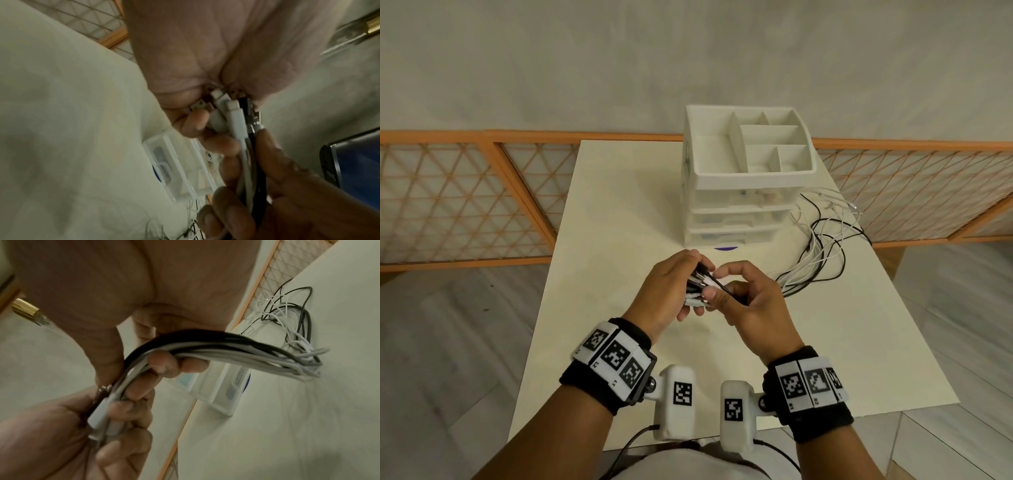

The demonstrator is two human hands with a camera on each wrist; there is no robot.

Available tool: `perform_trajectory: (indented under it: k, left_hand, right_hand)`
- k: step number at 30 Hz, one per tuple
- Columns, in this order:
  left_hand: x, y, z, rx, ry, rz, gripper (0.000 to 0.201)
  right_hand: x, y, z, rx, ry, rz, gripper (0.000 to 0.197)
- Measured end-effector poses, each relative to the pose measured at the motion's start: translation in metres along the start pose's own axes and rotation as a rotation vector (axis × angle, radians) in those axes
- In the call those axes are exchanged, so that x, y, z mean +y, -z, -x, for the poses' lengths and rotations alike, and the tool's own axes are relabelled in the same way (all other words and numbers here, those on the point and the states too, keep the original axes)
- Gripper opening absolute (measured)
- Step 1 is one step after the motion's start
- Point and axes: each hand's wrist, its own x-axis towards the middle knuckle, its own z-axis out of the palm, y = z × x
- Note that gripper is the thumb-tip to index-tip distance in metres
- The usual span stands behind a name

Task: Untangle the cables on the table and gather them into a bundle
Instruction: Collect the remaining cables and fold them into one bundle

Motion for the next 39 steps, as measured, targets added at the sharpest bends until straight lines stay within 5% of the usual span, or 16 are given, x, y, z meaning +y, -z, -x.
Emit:
perform_trajectory:
  k: [11,20,27,31,39]
  left_hand:
    - [0.002,-0.003,0.0,-0.065,0.026,-0.045,0.039]
    - [0.004,-0.001,0.006,-0.091,0.029,0.153,0.041]
    - [-0.001,0.01,0.004,-0.092,-0.005,0.21,0.046]
    - [-0.001,0.006,0.001,-0.096,-0.041,0.2,0.053]
    - [-0.007,-0.01,0.0,-0.04,-0.2,-0.165,0.033]
  right_hand:
    - [0.0,-0.004,0.001,-0.009,-0.052,-0.045,0.009]
    - [0.0,-0.008,-0.001,0.036,-0.044,0.013,0.01]
    - [-0.002,0.007,0.001,-0.133,-0.049,-0.049,0.06]
    - [0.001,0.003,-0.001,-0.098,-0.042,-0.03,0.049]
    - [-0.001,-0.001,-0.002,-0.061,0.02,0.073,0.037]
